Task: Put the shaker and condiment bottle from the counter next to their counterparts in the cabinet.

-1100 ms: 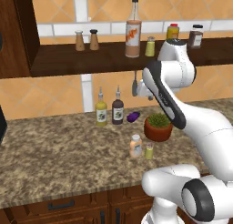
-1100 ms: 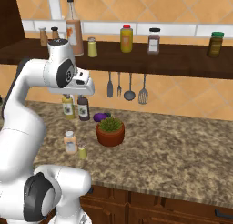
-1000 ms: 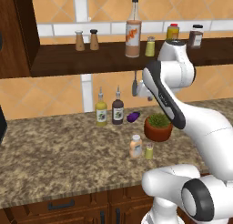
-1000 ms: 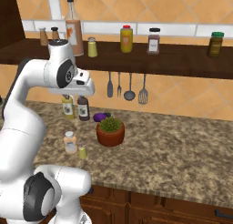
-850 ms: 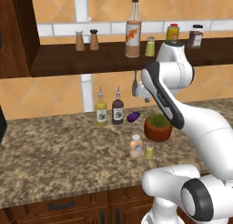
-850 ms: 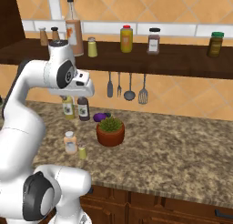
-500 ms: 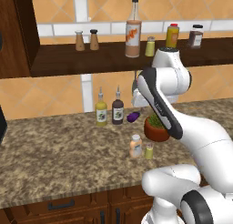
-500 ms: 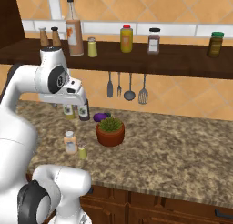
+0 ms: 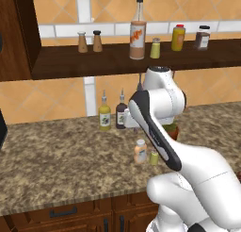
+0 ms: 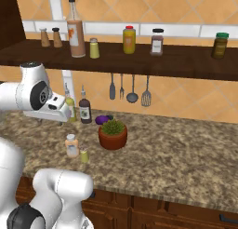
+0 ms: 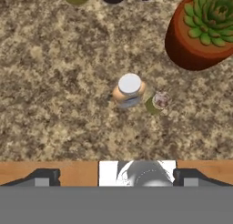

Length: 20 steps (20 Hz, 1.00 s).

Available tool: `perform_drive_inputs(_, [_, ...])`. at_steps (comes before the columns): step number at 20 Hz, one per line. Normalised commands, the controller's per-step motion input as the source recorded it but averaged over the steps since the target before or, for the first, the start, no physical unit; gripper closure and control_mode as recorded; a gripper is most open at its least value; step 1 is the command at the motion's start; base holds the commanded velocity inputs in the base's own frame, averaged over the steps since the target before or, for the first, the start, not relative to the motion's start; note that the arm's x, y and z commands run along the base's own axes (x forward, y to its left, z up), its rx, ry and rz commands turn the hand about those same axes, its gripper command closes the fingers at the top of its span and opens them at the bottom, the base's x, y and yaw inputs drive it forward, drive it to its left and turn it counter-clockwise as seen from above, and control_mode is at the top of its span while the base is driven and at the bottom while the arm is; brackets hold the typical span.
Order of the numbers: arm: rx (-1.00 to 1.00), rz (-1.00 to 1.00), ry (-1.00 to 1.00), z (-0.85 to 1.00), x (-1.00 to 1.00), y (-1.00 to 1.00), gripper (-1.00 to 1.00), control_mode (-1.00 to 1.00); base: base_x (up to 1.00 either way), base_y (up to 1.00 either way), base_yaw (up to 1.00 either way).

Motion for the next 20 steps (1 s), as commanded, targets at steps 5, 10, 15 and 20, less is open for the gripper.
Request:
perform_drive_inputs(5, [0.0,-0.18,0.0,-0.29,-0.08,0.14,-1.0,-1.0,0.0,0.0,0.0])
perform_drive_inputs(10, [0.0,-0.31,0.0,-0.34,0.28,-0.09,-1.0,-1.0,0.0,0.0,0.0])
perform_drive_inputs(15, [0.0,-0.15,-0.01,-0.24,0.05,0.06,-1.0,-1.0,0.0,0.0,0.0])
perform_drive_inputs(20, [0.0,-0.15,0.0,-0.27,0.34,-0.05,-1.0,-1.0,0.0,0.0,0.0])
